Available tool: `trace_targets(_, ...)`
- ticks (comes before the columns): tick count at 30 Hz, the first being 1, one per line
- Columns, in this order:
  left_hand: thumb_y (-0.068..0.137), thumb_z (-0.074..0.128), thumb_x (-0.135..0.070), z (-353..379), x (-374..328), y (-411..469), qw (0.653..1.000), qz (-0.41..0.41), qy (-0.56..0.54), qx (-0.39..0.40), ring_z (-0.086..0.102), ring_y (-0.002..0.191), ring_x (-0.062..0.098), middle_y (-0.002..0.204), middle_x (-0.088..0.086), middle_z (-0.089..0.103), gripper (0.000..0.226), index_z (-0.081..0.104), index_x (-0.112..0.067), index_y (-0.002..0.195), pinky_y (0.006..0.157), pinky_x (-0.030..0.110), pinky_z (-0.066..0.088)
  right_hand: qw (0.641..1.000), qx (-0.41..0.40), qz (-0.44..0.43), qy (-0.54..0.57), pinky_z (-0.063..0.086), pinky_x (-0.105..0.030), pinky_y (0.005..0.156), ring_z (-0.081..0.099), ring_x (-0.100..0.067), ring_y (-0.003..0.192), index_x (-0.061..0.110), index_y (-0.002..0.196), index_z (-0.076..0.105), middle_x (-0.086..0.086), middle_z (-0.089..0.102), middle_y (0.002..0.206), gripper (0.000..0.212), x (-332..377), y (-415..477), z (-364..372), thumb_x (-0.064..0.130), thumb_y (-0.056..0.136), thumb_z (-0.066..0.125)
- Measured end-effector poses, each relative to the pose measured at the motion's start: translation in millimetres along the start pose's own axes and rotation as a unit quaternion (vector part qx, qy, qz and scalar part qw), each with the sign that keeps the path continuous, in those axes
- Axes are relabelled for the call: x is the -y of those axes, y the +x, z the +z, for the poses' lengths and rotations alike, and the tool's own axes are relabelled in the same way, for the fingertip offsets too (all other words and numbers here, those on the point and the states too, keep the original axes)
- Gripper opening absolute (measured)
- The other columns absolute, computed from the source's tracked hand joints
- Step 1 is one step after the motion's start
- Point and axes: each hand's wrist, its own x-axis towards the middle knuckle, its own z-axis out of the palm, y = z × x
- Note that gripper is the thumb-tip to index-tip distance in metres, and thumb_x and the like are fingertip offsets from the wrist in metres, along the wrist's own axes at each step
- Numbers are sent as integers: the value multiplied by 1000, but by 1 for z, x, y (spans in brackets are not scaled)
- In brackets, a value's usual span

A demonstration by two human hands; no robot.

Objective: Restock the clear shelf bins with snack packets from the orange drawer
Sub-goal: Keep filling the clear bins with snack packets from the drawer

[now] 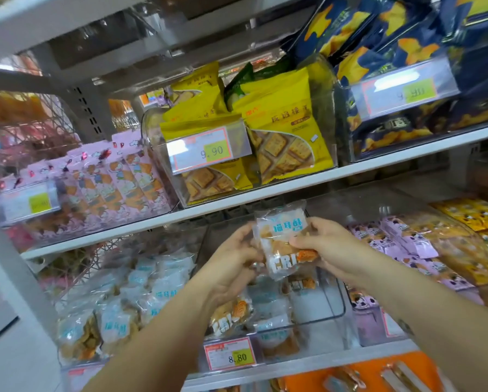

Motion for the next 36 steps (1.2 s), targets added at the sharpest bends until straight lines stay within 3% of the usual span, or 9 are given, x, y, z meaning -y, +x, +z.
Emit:
trace_targets(3,84,59,-1,-7,-10,6,994,-18,106,-21,61,87,13,106,4,68,45,44,-19,123,94,45,48,984,-9,-64,-168,54,-43,88,65,-16,98,26,105,55,1,67,105,30,6,-3,-13,8,84,67)
trace_targets(5,72,76,-26,-9,-18,7,969,4,246,-27,59,106,10,119,-6,62,73,36,-25,133,98,42,47,968,-6,-88,-236,54,-36,86,63,-12,96,29,106,52,5,65,103,31,8,-6,-17,12,84,67)
trace_targets(8,71,79,-45,-2,-23,11,867,108,485,22,51,116,-1,128,-17,51,78,40,-28,137,101,24,42,926,-19,-162,-340,47,-24,79,58,-11,93,26,109,49,9,59,100,32,9,-13,-11,12,85,64)
trace_targets(11,75,79,-38,-2,-26,18,773,172,609,42,54,107,-4,120,-16,59,60,52,-29,128,92,15,43,850,-17,-257,-460,42,-31,90,48,-15,108,22,117,49,6,52,114,36,5,-14,-2,11,84,60)
trace_targets(14,77,78,-28,-5,-16,24,786,171,591,55,57,98,-3,110,-14,63,46,57,-28,118,88,15,45,849,11,-243,-469,41,-33,94,46,-12,113,25,119,49,9,51,119,41,3,-12,-6,17,82,66)
trace_targets(18,78,77,-28,-14,10,38,813,132,566,35,61,102,10,110,-9,64,40,55,-30,111,93,36,48,878,26,-199,-435,34,-17,92,41,-3,121,28,134,41,15,43,129,68,13,-14,-23,28,76,76)
trace_targets(26,80,74,-25,-8,25,65,729,62,680,51,55,110,15,119,-2,60,44,55,-20,119,88,26,45,830,82,-86,-545,25,-16,102,30,-13,137,23,141,39,2,28,152,72,-5,-4,-44,37,79,73)
trace_targets(30,79,74,-20,0,18,73,699,23,706,111,53,109,16,121,0,57,44,54,-19,118,84,24,41,827,77,-70,-553,21,-20,109,19,-15,143,19,147,29,0,11,158,84,-10,2,-40,35,78,74)
trace_targets(36,82,71,-24,9,27,86,669,-6,736,106,51,117,20,134,2,51,57,47,-19,134,88,25,40,829,74,-64,-551,23,-25,110,21,-16,143,22,144,37,2,12,158,77,-10,8,-40,33,78,75)
